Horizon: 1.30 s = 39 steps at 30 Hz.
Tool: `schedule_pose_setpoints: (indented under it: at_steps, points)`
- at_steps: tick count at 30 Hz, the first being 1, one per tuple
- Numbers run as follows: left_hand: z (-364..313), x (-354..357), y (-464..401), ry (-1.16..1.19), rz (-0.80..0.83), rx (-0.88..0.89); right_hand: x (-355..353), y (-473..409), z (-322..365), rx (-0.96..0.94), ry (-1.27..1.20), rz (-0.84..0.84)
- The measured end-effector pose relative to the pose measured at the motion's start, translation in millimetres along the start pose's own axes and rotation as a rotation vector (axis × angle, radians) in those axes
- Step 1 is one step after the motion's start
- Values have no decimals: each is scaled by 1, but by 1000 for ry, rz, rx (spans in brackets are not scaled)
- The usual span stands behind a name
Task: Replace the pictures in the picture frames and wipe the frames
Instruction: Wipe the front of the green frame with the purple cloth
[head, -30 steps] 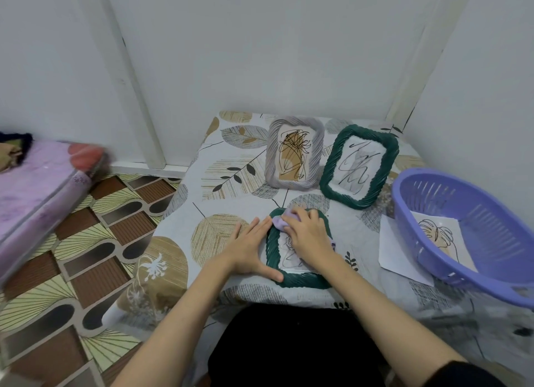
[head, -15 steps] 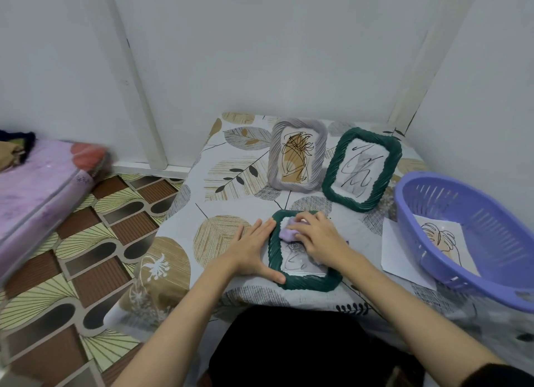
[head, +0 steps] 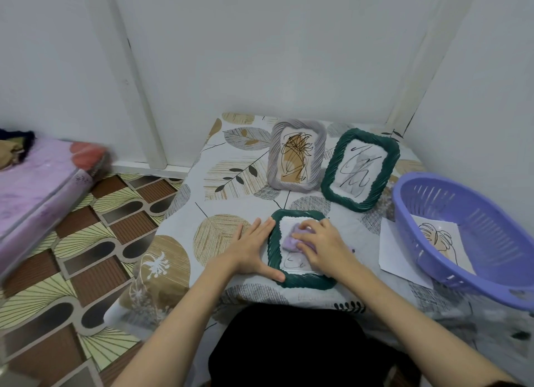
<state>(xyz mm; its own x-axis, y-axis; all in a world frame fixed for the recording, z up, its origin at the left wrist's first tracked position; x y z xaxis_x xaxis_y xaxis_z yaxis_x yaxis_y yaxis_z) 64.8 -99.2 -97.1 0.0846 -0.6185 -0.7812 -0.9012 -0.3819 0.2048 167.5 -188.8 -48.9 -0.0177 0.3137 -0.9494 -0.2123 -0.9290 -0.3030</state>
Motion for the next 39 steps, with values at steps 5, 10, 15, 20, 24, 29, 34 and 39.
schedule_pose_setpoints:
  at_steps: [5, 10, 15, 20, 24, 29, 34, 39]
  points:
    - [-2, -1, 1, 21, -5, -9, 14, -24, 7, 156, -49, 69]
    - [-3, -1, 2, 13, -8, -7, 1, 21, 20, -208, -147, 56]
    - [-4, 1, 3, 13, 4, -16, -4, 19, 0, -146, -62, -26]
    - [-7, 1, 9, 17, -21, 4, 0, 20, 30, -120, -58, -51]
    - [-7, 2, 10, 16, -22, -1, -7, 42, 19, -211, -39, -73]
    - [-7, 2, 12, 7, -26, -3, -8, 26, 32, -67, 86, -113]
    - [-9, 1, 13, 13, -19, 0, -11, 56, 18, -138, 88, -122]
    - [-13, 4, 13, -13, 20, -66, -18, 46, -5, 73, 107, -189]
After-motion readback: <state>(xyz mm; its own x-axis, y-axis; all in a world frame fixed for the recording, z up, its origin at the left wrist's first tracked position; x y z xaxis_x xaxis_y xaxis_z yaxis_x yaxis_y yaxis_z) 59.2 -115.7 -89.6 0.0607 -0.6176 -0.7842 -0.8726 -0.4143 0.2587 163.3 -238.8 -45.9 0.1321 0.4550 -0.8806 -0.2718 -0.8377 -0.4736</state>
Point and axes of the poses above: each hand's wrist, its own y-axis away from the middle knuckle, its own x-axis out of the palm, z = x × y, the point moved 8 cm from there along -y, towards the middle knuckle, and after that the axes turned 9 degrees about y, right-handed, at the moved point
